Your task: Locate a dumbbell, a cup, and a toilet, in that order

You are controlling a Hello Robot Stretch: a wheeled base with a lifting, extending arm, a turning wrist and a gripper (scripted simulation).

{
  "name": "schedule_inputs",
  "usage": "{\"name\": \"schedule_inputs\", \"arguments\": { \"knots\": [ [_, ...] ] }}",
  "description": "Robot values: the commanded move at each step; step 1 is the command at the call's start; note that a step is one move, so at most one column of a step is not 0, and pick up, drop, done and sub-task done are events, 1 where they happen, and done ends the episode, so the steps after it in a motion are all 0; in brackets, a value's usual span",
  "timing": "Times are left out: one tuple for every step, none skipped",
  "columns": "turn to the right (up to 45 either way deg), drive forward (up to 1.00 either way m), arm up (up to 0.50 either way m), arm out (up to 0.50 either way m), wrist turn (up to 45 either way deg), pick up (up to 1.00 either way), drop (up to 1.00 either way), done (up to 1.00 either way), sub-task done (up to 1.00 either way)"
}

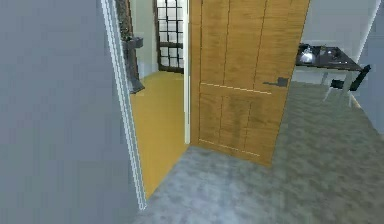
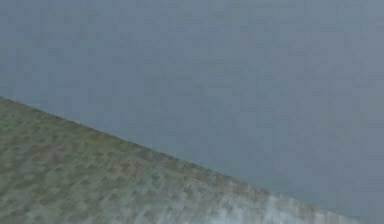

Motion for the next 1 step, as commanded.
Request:
{"name": "schedule_inputs", "arguments": {
  "knots": [
    [0.0, 1.00, 0.00, 0.00, 0.0, 0.00, 0.00, 0.00, 0.00]
  ]
}}
